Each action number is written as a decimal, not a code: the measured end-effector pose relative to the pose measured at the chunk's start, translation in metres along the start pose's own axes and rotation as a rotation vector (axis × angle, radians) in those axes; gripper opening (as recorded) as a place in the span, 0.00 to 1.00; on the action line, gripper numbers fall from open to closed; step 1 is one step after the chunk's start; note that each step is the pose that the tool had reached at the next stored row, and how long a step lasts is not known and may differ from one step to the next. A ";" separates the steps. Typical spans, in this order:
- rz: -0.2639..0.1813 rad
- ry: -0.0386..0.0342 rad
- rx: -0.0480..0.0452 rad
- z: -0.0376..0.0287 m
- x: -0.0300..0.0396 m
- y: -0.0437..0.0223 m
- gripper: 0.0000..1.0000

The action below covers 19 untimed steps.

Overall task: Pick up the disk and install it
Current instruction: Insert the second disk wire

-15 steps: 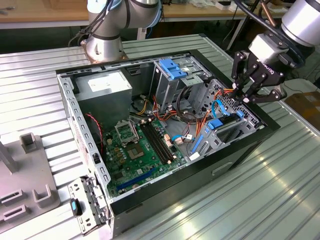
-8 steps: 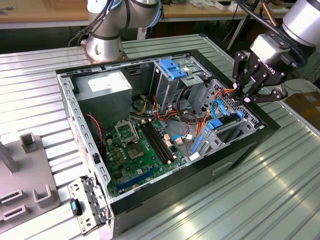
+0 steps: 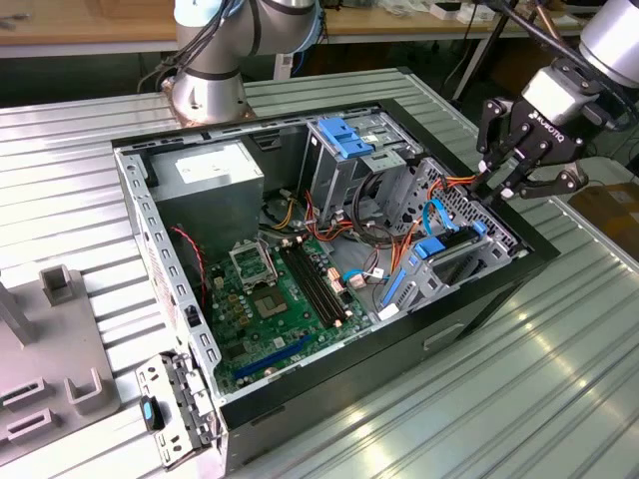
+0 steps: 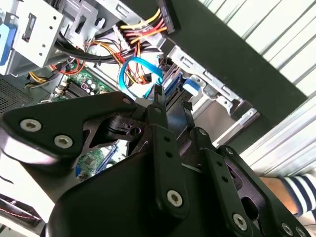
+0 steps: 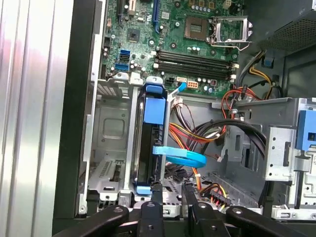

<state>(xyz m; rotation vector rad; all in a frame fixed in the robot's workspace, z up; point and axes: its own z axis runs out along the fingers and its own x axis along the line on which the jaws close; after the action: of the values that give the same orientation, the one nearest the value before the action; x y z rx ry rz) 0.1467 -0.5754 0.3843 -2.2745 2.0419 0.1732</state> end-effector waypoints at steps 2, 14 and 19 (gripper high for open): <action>-0.010 0.0003 -0.0014 0.0004 -0.0032 -0.0045 0.29; -0.068 0.0012 -0.0095 0.0033 -0.0271 -0.0284 0.29; -0.089 0.0015 -0.0124 0.0039 -0.0321 -0.0368 0.29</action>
<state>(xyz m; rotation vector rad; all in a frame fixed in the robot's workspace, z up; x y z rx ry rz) 0.1797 -0.5393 0.3843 -2.3680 1.9405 0.1787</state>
